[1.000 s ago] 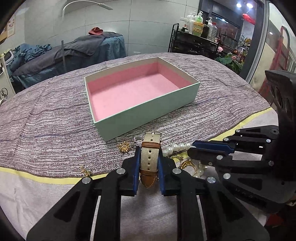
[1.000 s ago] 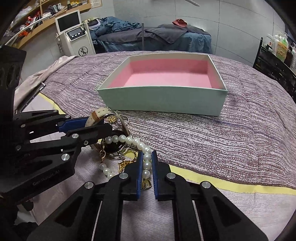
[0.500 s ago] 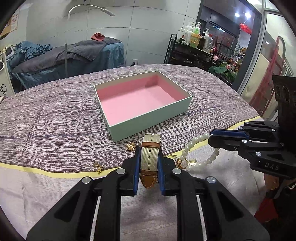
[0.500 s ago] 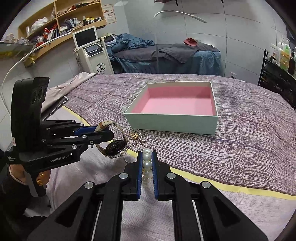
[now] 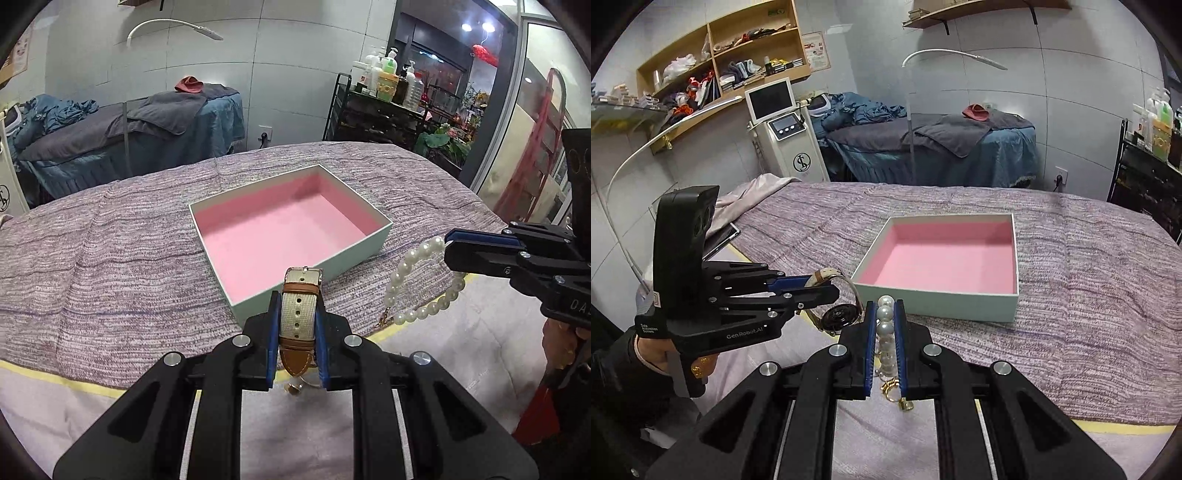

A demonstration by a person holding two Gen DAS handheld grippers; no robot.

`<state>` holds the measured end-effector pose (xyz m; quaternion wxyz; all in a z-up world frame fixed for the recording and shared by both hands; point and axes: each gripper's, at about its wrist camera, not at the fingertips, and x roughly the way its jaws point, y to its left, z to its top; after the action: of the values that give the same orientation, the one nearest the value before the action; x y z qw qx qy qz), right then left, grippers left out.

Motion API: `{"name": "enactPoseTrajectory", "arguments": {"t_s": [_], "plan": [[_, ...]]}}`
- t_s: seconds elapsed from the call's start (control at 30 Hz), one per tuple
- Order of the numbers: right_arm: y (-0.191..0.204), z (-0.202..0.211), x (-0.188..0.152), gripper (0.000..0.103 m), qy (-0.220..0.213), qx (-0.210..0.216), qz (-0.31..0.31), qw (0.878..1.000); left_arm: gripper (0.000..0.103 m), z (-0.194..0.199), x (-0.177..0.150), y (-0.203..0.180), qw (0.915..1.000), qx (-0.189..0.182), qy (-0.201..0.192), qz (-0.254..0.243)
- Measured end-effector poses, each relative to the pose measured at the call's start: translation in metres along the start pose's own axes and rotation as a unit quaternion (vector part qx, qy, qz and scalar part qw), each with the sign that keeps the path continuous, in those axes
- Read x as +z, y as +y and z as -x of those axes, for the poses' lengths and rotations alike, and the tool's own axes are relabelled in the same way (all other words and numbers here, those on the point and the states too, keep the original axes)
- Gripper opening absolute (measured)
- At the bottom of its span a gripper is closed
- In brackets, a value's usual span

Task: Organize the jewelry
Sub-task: 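Carry the watch with the left tool while the right tool carries the bracelet into the pink box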

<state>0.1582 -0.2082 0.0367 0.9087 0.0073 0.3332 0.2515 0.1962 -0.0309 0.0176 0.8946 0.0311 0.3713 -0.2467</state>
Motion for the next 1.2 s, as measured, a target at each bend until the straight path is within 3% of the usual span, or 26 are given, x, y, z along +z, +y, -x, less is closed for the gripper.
{"name": "enactPoseTrajectory", "arguments": {"t_s": [0.1, 0.27, 0.53, 0.8, 1.1, 1.2], "plan": [[-0.005, -0.003, 0.015, 0.009, -0.018, -0.010, 0.000, 1.000, 0.017, -0.010, 0.017, 0.003, 1.0000, 0.001, -0.003, -0.002], [-0.020, -0.027, 0.039, 0.009, -0.031, -0.049, -0.002, 0.998, 0.017, -0.036, 0.044, 0.006, 0.9990, 0.042, -0.008, -0.016], [-0.057, -0.091, 0.048, 0.009, 0.005, -0.057, -0.060, 0.997, 0.017, -0.093, 0.068, 0.013, 0.9975, 0.066, 0.023, -0.009], [-0.071, -0.126, 0.030, 0.009, 0.043, -0.092, -0.078, 0.992, 0.017, -0.130, 0.064, 0.021, 0.9959, 0.075, 0.051, 0.004], [-0.069, -0.133, 0.021, 0.009, 0.047, -0.132, -0.043, 0.989, 0.017, -0.139, 0.060, 0.023, 0.9947, 0.086, 0.055, -0.007], [-0.068, -0.130, 0.024, 0.016, 0.041, -0.134, -0.032, 0.990, 0.019, -0.136, 0.060, 0.022, 0.9942, 0.092, 0.055, -0.012]]}}
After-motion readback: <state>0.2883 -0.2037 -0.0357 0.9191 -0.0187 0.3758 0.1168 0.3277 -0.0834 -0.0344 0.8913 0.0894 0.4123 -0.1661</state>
